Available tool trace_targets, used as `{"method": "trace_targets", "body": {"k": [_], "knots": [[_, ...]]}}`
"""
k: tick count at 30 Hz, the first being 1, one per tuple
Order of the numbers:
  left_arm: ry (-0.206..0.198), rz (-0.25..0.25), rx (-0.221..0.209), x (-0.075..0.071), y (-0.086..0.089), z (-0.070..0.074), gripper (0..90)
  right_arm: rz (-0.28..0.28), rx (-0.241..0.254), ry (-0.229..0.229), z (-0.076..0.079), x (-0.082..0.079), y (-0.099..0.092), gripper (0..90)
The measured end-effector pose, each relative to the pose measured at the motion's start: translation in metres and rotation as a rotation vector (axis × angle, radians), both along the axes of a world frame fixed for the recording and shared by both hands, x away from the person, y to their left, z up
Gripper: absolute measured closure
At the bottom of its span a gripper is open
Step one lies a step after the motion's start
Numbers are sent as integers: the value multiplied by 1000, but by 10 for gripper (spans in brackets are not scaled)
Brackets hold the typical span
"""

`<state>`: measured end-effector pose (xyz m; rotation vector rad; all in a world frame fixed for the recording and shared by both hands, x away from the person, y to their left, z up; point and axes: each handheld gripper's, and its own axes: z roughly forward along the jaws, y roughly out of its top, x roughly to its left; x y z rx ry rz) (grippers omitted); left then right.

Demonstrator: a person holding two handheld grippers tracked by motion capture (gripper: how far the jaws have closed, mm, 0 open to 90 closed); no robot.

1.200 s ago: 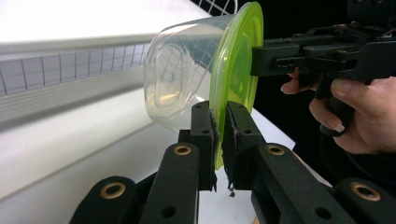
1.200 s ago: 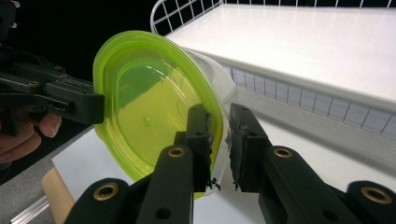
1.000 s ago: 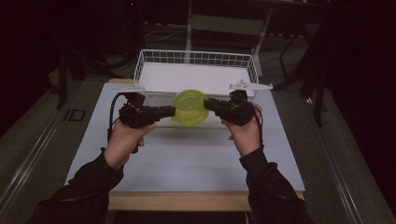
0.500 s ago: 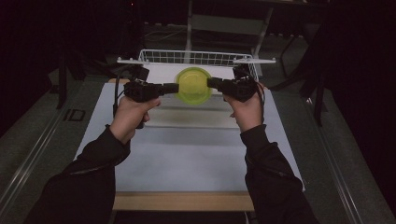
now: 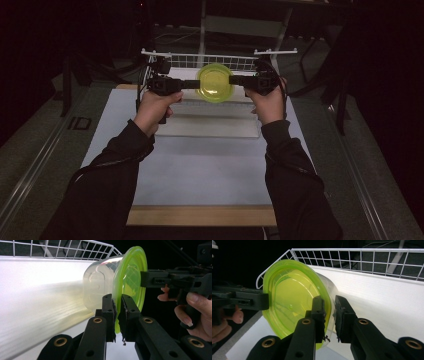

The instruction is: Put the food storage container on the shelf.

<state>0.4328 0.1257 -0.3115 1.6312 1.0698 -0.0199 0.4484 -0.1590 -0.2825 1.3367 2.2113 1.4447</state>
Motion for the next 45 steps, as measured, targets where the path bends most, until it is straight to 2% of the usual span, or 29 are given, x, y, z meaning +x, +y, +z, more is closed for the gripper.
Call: {"method": "trace_targets", "body": {"k": [3,11,13,14,18,22,26,28,33,38,40,42,45], "knots": [[24,-3,-4,7,-1,-5,830,-4,-9,26,-2,7,0,788],[39,15,15,17,-1,-10,819,-18,-14,110,-6,20,2,789],[37,22,30,19,-1,-10,815,-26,-33,120,-6,23,4,789],[43,24,22,20,0,-10,814,-26,-32,133,-6,25,6,789],[32,50,35,23,1,-11,800,-30,-34,151,-3,29,9,790],[22,54,51,25,0,-12,775,-32,-42,175,-2,34,12,790],[1,67,57,27,-1,-11,714,-31,-31,201,-3,40,12,791],[-12,72,82,28,-3,-10,701,-29,-30,211,-2,42,12,791],[-21,91,108,31,-5,-8,648,-44,-41,215,2,48,14,789],[-17,113,110,36,-3,-8,650,-41,-18,231,2,56,16,777],[-18,118,106,37,-3,-8,649,-46,-40,216,1,59,18,745],[-17,119,104,39,-3,-9,649,-49,-50,214,-1,62,19,670],[-17,125,107,43,-6,-12,629,-57,-73,203,-4,66,19,665]]}}
